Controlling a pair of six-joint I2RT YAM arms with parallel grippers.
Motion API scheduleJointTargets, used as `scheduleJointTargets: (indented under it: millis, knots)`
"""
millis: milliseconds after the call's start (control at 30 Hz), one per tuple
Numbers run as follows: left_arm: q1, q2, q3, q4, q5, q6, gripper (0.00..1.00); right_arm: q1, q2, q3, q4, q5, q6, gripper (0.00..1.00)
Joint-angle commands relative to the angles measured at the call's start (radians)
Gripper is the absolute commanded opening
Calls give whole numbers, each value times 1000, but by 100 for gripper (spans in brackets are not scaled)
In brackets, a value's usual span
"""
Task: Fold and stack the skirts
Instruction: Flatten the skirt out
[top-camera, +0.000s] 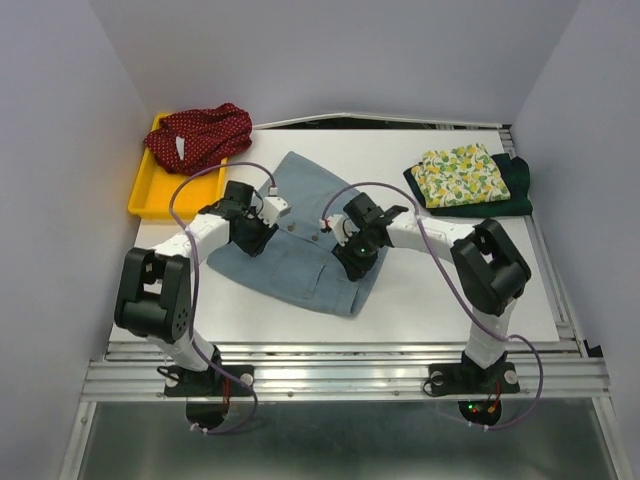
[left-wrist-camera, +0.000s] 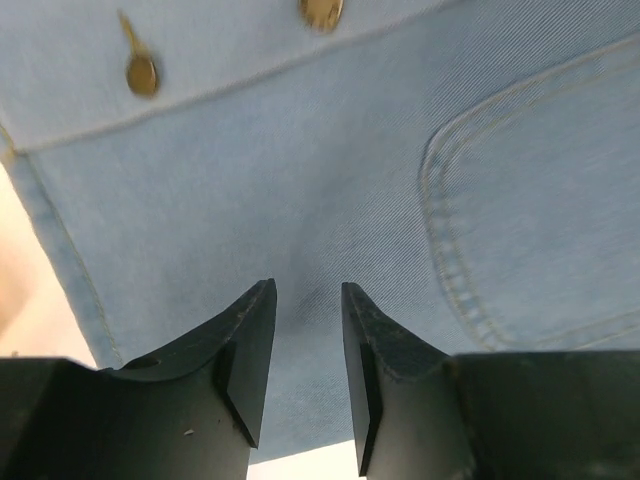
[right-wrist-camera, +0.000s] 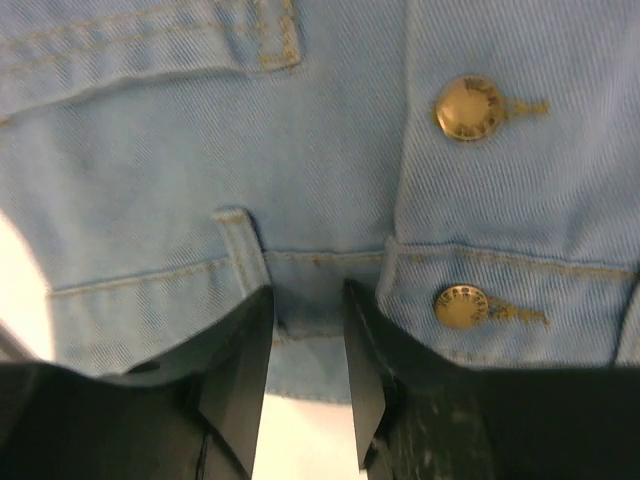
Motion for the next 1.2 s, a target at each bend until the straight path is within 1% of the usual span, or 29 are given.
scheduleJointTargets:
  millis: [0,33,67,133,200,233,267,333,367,400,467,500,567,633,667,700,833,867,900,1000,1067,1100,1167]
  knots:
    - [11,29,-55,-2,-103,115,43,-19,48,-41,-5,91,-35,40]
    - [11,42,-84,-5,-117,147,42,-19,70,-51,4,114,-43,39]
    - [11,64,-98,0,-131,193,39,-34,80,-55,19,143,-58,38]
    - [9,78,-140,6,-140,221,35,-53,99,-53,36,169,-73,38]
    - [6,95,-141,-25,-102,229,33,-86,108,-44,42,186,-101,38]
    - [-8,99,-134,-40,-58,224,31,-100,113,-38,41,192,-112,38]
    - [-20,105,-131,-71,-36,223,30,-121,114,-22,41,214,-138,38]
    - [-60,98,-129,-80,-13,207,30,-131,108,-12,41,237,-162,38]
    - [-107,83,-131,-79,2,198,30,-142,94,-2,42,260,-184,38]
    - [-129,73,-129,-77,12,189,31,-142,84,4,42,269,-194,38]
    - [-167,49,-109,-76,45,144,32,-142,59,13,42,288,-210,38]
    - [-192,43,-97,-82,59,132,36,-142,36,25,41,291,-219,39]
    - [-196,27,-54,-83,94,95,41,-142,4,31,23,269,-234,41]
    - [-192,-9,-16,-103,99,95,48,-142,-65,19,-5,242,-265,45]
    - [-186,-25,-10,-114,102,116,49,-142,-91,12,-17,205,-276,47]
    - [-166,-67,-5,-140,107,135,54,-142,-147,-16,-23,193,-306,50]
    - [-117,-201,-26,-226,116,254,59,-142,-279,-97,-88,110,-401,57]
    - [-114,-201,-37,-243,113,279,60,-142,-303,-117,-93,104,-417,57]
    - [-112,-247,-49,-281,110,331,61,-142,-324,-139,-96,99,-455,58]
    - [-114,-341,-114,-338,110,411,63,-142,-398,-217,-111,77,-530,56]
    - [-117,-393,-175,-347,73,442,63,-130,-450,-264,-91,79,-561,55]
    - [-117,-405,-199,-350,58,459,63,-129,-462,-312,-77,87,-579,55]
    - [-117,-424,-262,-350,19,497,63,-97,-482,-353,-39,110,-595,53]
